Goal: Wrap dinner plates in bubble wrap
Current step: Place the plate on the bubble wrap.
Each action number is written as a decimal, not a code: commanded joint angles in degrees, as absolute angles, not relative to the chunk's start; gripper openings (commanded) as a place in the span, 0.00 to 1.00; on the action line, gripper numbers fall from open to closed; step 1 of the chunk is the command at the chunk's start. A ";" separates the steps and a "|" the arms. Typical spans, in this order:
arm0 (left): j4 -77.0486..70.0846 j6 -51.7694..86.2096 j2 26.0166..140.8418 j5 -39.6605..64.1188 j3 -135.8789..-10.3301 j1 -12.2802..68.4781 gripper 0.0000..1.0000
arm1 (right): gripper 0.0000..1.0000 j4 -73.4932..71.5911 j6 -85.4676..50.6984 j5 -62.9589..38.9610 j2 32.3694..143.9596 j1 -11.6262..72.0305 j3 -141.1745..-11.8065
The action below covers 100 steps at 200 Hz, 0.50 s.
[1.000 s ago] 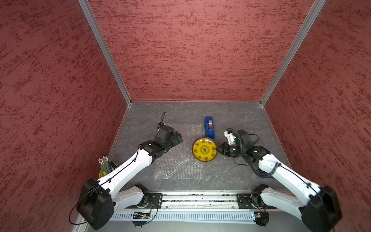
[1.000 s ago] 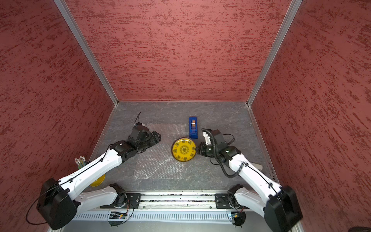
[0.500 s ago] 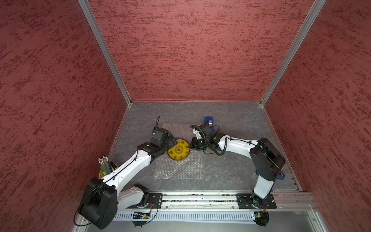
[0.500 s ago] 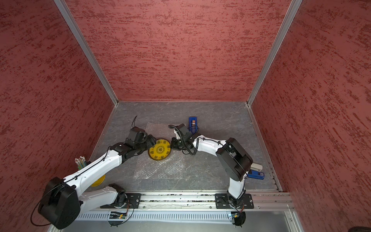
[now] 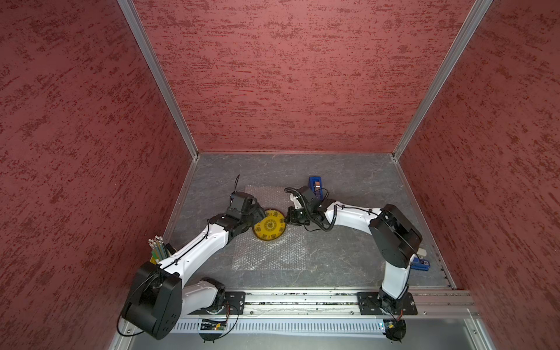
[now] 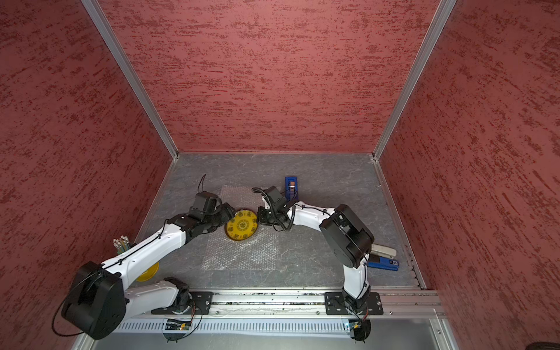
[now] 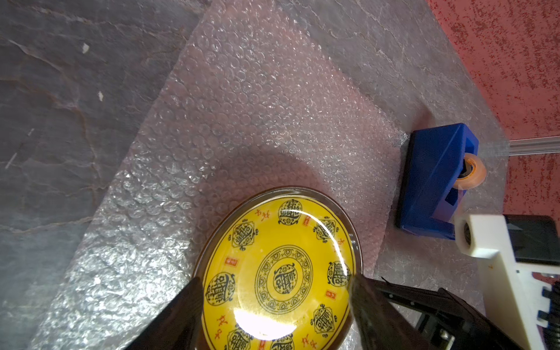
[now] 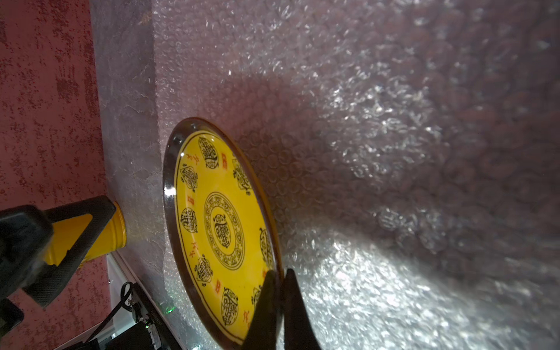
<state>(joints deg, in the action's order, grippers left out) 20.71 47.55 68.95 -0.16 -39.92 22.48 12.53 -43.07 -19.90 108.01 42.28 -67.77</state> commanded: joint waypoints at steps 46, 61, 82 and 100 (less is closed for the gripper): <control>17.98 47.64 70.43 1.85 -38.17 22.15 0.75 | 0.67 14.69 -41.49 -17.65 110.92 41.90 -69.78; 17.87 47.63 70.62 1.83 -38.19 22.15 0.75 | 0.84 15.12 -40.69 -16.18 109.61 42.23 -69.79; 17.03 48.09 71.48 2.29 -38.32 22.15 0.74 | 0.84 18.19 -39.83 -11.97 105.26 43.12 -68.74; 15.62 48.77 72.39 2.89 -38.27 22.39 0.73 | 0.82 22.62 -39.64 -6.42 99.24 45.40 -65.77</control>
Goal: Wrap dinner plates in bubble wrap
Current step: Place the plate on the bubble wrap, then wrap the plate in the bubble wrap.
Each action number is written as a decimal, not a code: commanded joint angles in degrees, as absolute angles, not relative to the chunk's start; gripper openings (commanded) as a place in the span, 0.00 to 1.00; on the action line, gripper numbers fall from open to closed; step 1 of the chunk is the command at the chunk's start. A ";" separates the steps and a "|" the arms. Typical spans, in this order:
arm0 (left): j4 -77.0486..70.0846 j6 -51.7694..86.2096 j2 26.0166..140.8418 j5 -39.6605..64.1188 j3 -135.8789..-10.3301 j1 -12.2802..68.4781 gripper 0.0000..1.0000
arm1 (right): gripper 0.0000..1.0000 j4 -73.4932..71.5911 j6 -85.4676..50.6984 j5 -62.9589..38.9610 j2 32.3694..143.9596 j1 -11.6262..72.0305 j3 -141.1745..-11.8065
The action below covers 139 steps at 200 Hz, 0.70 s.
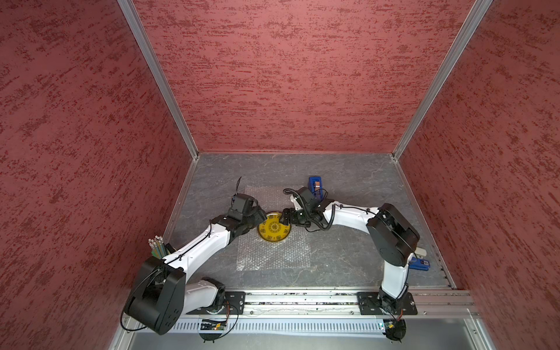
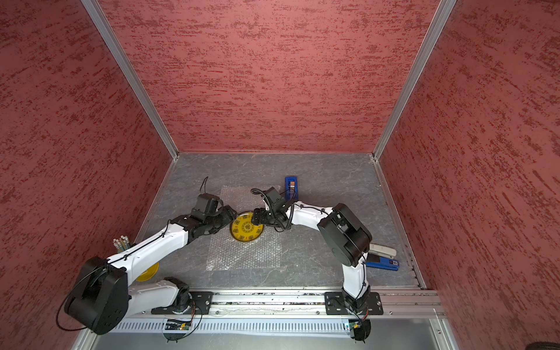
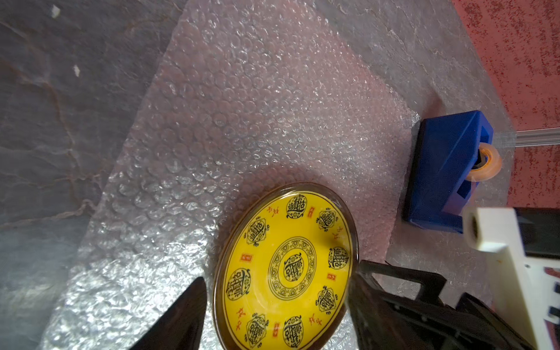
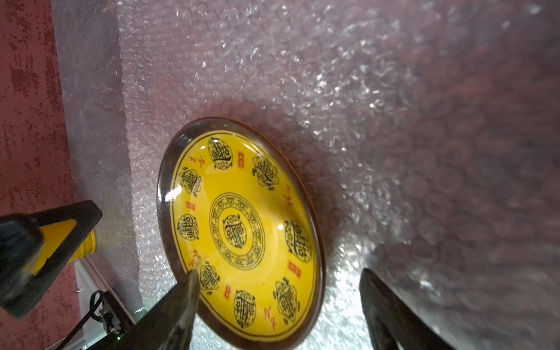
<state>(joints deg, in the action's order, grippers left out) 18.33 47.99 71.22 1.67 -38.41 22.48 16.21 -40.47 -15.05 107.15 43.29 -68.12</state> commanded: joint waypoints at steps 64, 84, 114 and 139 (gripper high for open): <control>13.43 49.66 73.83 2.37 -37.80 22.42 0.71 | 0.27 25.14 -52.82 -11.62 80.46 51.27 -41.27; 13.74 49.83 74.00 2.14 -37.81 21.90 0.69 | 0.27 22.17 -54.56 -12.95 79.82 51.86 -38.15; 14.55 50.10 74.01 2.49 -37.64 21.20 0.68 | 0.28 19.25 -55.39 -14.40 82.96 51.94 -37.97; 15.18 50.01 73.36 2.87 -37.10 20.92 0.68 | 0.28 17.76 -55.74 -15.20 84.72 51.94 -37.71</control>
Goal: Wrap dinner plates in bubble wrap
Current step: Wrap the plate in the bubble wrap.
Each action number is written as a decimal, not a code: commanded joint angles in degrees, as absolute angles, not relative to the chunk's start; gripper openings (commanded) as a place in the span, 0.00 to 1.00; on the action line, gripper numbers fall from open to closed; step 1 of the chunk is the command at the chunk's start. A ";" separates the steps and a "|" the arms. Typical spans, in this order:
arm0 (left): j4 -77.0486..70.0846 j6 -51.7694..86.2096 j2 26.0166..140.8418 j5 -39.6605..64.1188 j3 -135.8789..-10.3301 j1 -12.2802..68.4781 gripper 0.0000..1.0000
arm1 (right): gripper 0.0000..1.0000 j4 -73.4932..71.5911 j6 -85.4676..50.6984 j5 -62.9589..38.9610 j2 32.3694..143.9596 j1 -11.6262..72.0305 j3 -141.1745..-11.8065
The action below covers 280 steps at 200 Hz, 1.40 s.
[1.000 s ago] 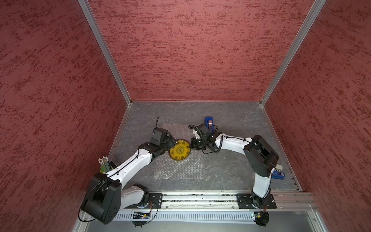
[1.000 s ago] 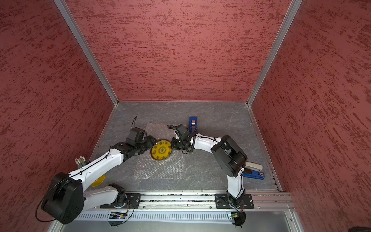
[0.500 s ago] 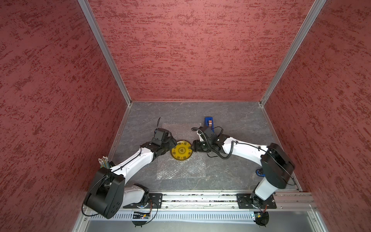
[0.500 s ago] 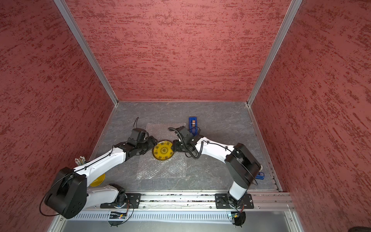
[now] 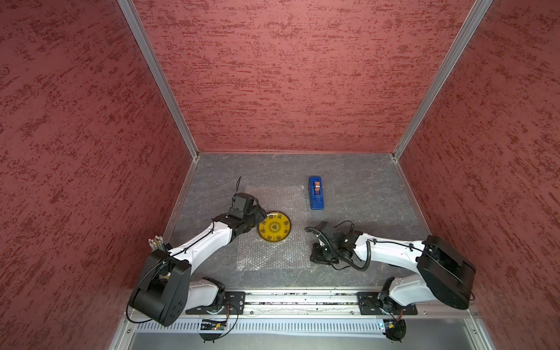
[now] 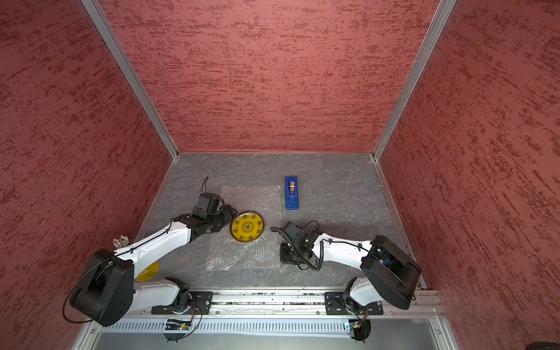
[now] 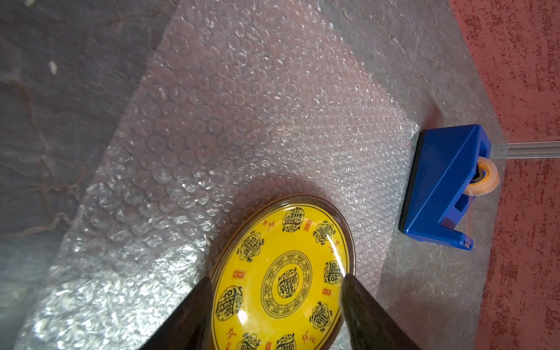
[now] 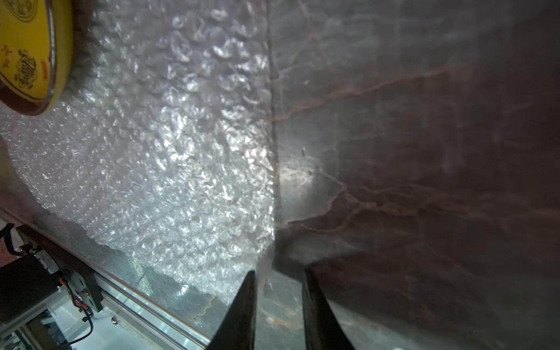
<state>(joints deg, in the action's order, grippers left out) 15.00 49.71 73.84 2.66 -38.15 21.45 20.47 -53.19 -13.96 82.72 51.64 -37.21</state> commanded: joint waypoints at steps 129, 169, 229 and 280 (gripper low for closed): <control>13.67 50.89 75.84 3.06 -35.70 19.80 0.65 | 0.00 18.99 -56.08 -14.42 78.84 53.96 -40.35; 13.64 52.17 75.89 3.61 -34.12 17.98 0.61 | 0.00 23.99 -48.88 -13.65 85.36 53.88 -53.54; 11.91 52.51 76.10 5.67 -32.56 17.27 0.55 | 0.00 27.21 -40.74 -14.78 102.25 51.06 -72.76; 12.53 53.04 73.67 5.07 -32.10 18.25 0.45 | 0.00 30.37 -37.97 -17.63 116.94 47.89 -89.45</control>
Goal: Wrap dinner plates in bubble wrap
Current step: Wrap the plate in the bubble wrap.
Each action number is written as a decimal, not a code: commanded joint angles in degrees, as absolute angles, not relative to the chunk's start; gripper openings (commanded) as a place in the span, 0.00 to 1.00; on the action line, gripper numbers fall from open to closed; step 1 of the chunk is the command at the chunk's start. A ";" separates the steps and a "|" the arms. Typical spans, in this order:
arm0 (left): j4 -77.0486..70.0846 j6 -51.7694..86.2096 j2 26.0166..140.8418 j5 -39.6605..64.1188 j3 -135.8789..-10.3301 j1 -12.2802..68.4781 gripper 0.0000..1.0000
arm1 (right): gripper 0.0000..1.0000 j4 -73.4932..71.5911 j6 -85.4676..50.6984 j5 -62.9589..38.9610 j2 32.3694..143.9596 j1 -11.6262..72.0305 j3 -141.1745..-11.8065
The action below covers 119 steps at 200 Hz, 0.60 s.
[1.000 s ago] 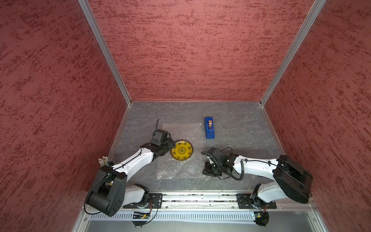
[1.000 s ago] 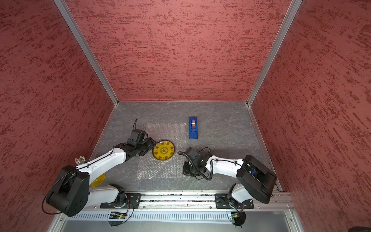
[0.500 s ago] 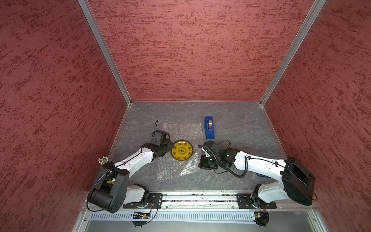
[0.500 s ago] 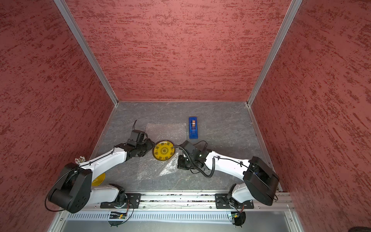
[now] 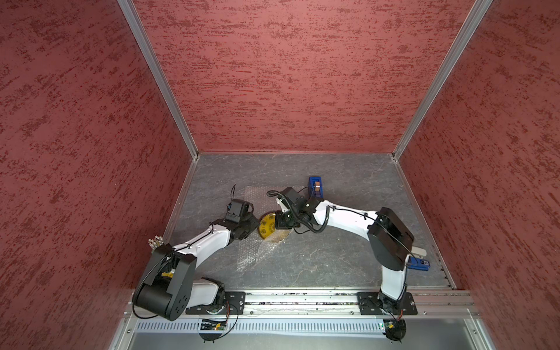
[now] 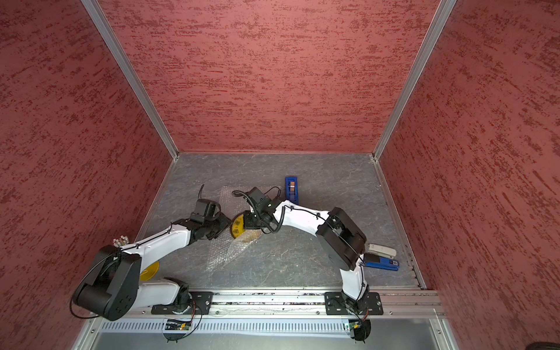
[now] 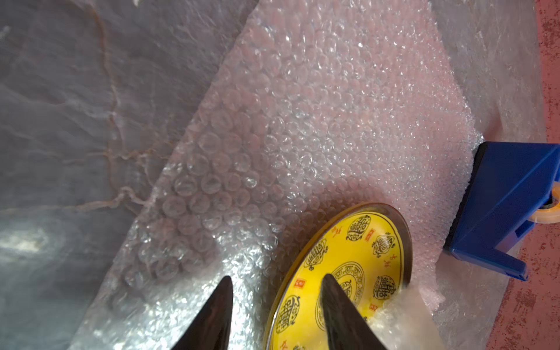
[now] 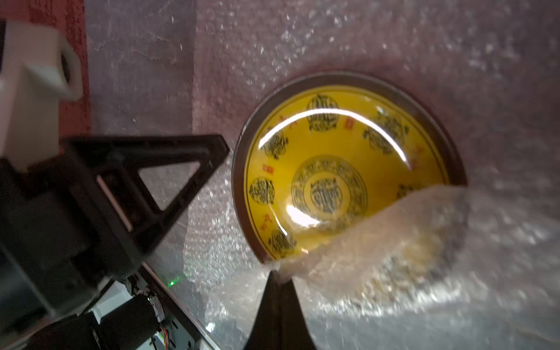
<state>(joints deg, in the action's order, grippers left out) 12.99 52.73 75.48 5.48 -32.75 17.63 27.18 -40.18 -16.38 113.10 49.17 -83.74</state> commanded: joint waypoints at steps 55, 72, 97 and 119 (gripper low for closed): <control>14.03 54.14 66.97 -4.85 -32.14 28.39 0.29 | 0.00 30.78 -39.02 -21.22 126.99 46.50 -97.57; 13.10 56.10 66.45 -5.97 -31.53 30.85 0.24 | 0.05 30.25 -39.66 -21.16 128.13 46.19 -98.33; 10.41 59.25 68.91 -4.16 -30.50 31.58 0.22 | 0.16 28.51 -40.59 -22.51 128.74 45.79 -98.26; 6.59 61.02 72.53 -1.00 -30.07 30.68 0.19 | 0.40 27.22 -41.26 -24.31 128.39 45.70 -98.26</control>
